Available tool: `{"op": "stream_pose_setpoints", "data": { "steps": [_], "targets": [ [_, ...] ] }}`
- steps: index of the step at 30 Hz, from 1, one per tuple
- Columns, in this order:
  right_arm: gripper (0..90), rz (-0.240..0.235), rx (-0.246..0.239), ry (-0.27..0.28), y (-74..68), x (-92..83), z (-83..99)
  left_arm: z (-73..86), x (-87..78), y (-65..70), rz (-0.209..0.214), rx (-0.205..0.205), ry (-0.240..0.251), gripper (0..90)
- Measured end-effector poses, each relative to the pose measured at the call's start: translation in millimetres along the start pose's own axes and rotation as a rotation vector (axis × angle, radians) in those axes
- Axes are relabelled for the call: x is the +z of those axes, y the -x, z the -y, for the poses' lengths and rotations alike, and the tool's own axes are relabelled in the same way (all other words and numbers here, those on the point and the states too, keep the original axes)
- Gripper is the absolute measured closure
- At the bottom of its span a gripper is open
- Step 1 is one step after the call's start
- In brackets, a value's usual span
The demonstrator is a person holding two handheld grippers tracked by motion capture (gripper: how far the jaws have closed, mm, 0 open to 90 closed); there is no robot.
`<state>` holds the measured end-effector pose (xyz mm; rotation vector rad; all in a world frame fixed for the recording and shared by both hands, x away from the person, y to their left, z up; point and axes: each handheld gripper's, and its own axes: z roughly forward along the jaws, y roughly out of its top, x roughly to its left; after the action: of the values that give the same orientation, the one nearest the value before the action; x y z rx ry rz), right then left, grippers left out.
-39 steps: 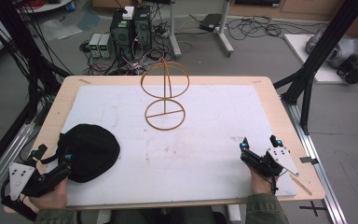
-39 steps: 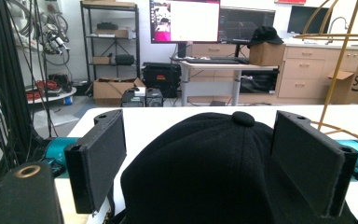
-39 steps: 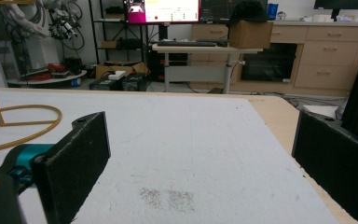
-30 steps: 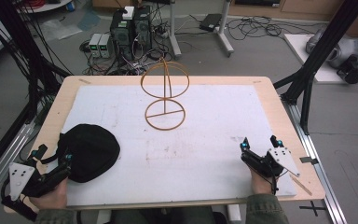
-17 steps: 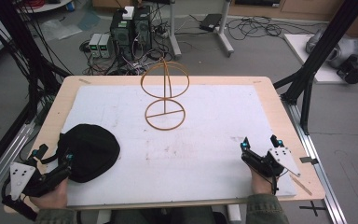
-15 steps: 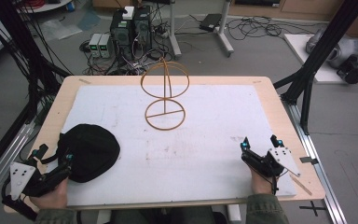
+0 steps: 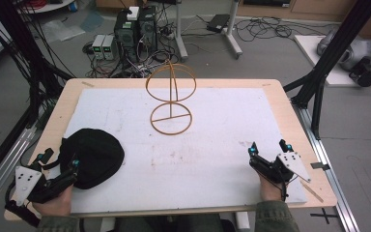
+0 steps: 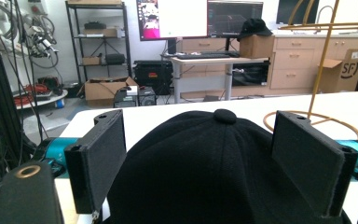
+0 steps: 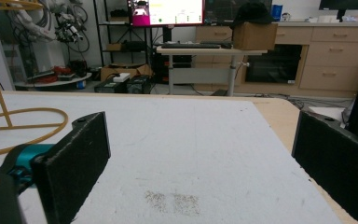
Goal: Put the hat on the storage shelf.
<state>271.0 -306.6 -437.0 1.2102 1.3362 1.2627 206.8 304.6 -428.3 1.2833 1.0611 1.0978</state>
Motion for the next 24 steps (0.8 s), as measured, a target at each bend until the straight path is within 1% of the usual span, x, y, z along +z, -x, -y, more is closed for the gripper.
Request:
{"op": "stream_pose_setpoints", "data": {
  "steps": [2,6,9,10,12,15,17,18,21,24],
  "targets": [
    [3.3,0.001,-0.007,0.004,0.6,0.2,-0.1,-0.2,0.5,0.5,0.001,0.001,0.001,18.4],
    [3.3,-0.006,-0.003,0.002,0.1,0.6,-0.1,-1.2,0.5,-0.3,0.004,-0.003,-0.004,18.4],
    [3.3,-0.008,-0.004,-0.001,-0.1,0.7,-0.1,-3.3,1.5,-2.0,0.020,0.002,-0.014,18.4],
    [3.3,-0.009,-0.006,-0.001,-0.1,0.8,-0.1,-5.1,2.4,-2.9,0.028,0.002,-0.023,18.4],
    [3.3,-0.011,-0.004,-0.001,-0.5,0.8,-0.3,-7.4,2.8,-4.4,0.042,-0.009,-0.035,18.4],
    [3.3,-0.011,-0.004,0.000,-0.3,1.1,-0.4,-9.3,3.3,-6.6,0.044,-0.033,-0.052,18.6],
    [3.3,-0.011,-0.005,-0.001,-0.1,1.4,-0.3,-9.3,3.9,-7.3,0.046,-0.035,-0.060,18.5],
    [3.3,-0.015,-0.015,0.002,0.0,2.0,-0.3,-9.2,4.3,-7.7,0.050,-0.037,-0.067,18.4],
    [3.3,-0.017,-0.006,-0.003,-1.1,1.9,-0.2,-8.6,6.0,-7.4,0.055,-0.044,-0.085,18.4],
    [3.3,-0.021,-0.013,-0.002,-1.4,2.4,-0.3,-8.2,8.6,-7.0,0.072,-0.048,-0.113,18.5]
  ]
}}
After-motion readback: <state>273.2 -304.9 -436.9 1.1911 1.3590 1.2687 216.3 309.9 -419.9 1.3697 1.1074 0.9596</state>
